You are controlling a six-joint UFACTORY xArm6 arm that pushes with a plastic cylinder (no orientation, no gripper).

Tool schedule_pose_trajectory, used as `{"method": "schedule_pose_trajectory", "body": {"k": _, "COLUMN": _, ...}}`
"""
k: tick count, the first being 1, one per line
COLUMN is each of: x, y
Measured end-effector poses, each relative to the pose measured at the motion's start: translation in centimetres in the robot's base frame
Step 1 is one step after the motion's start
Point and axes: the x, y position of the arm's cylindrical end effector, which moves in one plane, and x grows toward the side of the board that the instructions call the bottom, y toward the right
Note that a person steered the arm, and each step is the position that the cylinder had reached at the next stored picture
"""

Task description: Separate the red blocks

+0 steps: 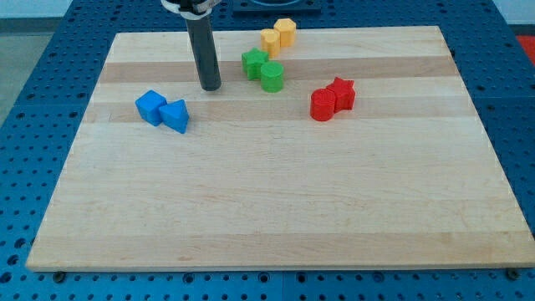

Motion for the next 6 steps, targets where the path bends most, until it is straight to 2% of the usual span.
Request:
{"method": "schedule_pose_trajectory", "body": {"k": 2, "x": 0.9, "y": 1.9}}
{"method": "schedule_pose_trajectory", "body": {"k": 5, "x": 0.7, "y": 16.3}}
{"method": "schedule_pose_trajectory", "body": {"k": 6, "x": 2.7, "y": 19.7}}
